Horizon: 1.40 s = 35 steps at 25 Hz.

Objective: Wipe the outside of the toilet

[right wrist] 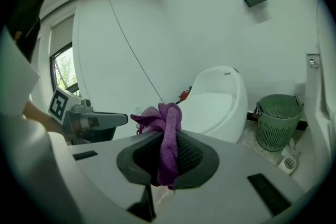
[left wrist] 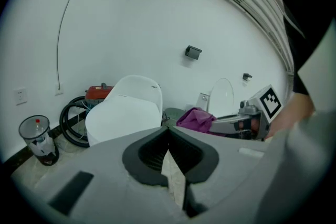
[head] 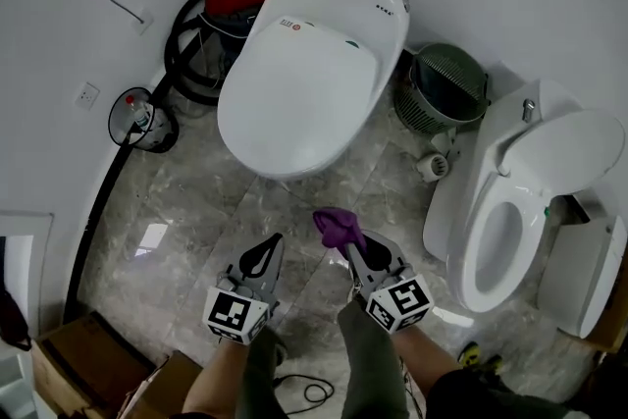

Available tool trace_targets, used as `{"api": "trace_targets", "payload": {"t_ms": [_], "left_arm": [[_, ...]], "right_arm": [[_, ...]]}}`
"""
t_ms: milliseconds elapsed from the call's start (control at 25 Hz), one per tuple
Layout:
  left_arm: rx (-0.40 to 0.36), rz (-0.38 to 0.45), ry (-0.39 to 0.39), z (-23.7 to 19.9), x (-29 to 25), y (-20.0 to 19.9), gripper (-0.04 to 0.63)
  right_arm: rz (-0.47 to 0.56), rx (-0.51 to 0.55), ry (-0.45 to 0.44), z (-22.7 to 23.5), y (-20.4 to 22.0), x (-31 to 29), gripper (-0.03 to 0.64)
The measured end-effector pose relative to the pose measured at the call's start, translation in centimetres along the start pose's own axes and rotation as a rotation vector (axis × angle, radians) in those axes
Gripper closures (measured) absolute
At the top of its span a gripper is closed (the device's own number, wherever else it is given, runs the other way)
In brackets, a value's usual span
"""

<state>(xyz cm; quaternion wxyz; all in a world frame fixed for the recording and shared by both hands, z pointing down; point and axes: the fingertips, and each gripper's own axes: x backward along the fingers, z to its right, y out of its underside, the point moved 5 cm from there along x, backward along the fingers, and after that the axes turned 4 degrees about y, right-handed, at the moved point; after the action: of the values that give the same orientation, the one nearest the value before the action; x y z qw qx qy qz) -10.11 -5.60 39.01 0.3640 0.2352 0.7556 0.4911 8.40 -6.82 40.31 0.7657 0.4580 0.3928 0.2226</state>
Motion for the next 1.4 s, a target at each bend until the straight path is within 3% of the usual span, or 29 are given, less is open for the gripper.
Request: {"api": "trace_targets", "payload": {"t_ms": [120,360,720,1040,1400], "left_arm": [[-0.022,0.031,0.014,-1.1,-1.8,2.7,0.591],[-0.025,0.076,-0.029,-4.3,-3.4,9.3,0.591],[-0.106,0.107,-0.075,-10.1,-6.5,17.7,0.591],[-0.116,0.205,-0.119,-11.5,-9.0,20.2,0.591],[-0.104,0.235,-0.180,-10.5,-10.7,21.5,0.591]], "right_arm": [[0.015,0.035,0.002,1.2,2.2,-1.6,0.577],[0.052,0.114,-0.076,2.7,7.5,-5.9,0.577],[0.203,0.153,-0.128,4.9,15.0,-13.6,0.577],[0.282,0.204,-0.188,6.7,16.7,-17.2,0.577],[0.297,0.186,-0.209,9.9,16.3,-18.6,0.577]]}}
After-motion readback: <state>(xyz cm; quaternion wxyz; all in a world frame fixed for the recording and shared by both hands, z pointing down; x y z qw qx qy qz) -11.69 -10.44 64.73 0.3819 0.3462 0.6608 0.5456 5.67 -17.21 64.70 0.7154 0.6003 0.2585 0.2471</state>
